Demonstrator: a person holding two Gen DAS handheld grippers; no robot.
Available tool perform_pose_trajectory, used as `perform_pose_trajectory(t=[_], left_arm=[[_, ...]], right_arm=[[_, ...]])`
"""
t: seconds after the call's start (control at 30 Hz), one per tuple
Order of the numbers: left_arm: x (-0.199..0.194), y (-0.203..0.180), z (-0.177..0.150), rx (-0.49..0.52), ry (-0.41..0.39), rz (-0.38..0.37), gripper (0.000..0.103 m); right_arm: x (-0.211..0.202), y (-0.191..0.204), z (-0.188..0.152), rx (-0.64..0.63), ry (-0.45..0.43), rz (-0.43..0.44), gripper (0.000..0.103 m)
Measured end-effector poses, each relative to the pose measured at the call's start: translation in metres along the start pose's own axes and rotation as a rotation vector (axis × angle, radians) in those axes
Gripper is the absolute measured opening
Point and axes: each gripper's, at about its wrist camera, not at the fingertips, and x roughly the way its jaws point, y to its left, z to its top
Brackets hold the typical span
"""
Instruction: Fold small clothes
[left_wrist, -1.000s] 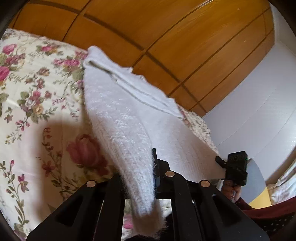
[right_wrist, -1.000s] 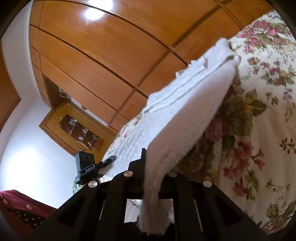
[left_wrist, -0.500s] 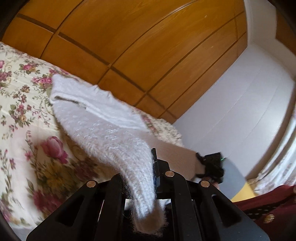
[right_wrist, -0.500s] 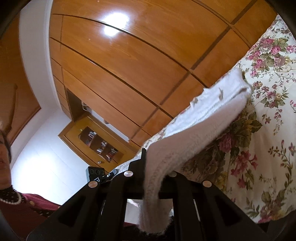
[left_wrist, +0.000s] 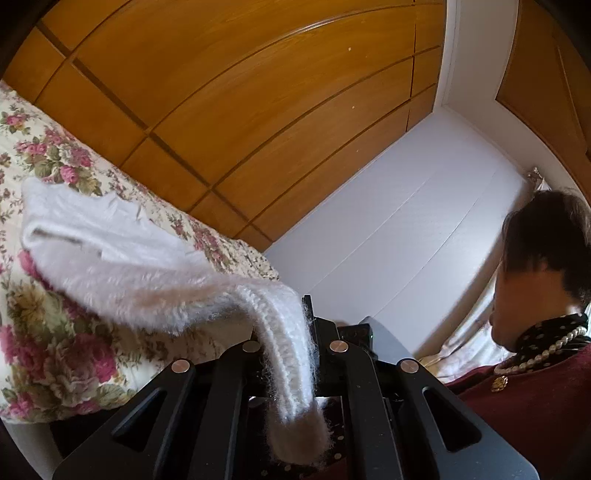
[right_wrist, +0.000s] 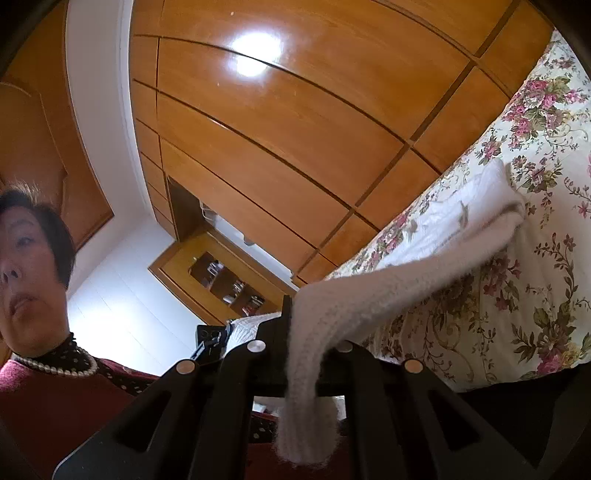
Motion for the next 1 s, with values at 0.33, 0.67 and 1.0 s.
perform_pose_trajectory(t=[0.33, 0.67, 1.0], left_arm=[[0.022, 0.066, 0.038, -0.183, -0.027, 0.135, 0.005], [0.039, 0.119, 0.079, -0.213, -0.032, 0.262, 0.005], [0.071, 0.173, 0.103, -0.260, -0.033, 0.336, 0.005]], right_arm=[[0.017, -0.054, 0.036, 0.147, -0.099, 0.006, 0.006], [0.051, -0.086, 0.084, 0.176, -0.126, -0.023, 0.006], [0.090, -0.139, 0.121, 0.272, -0.129, -0.131, 0.007]])
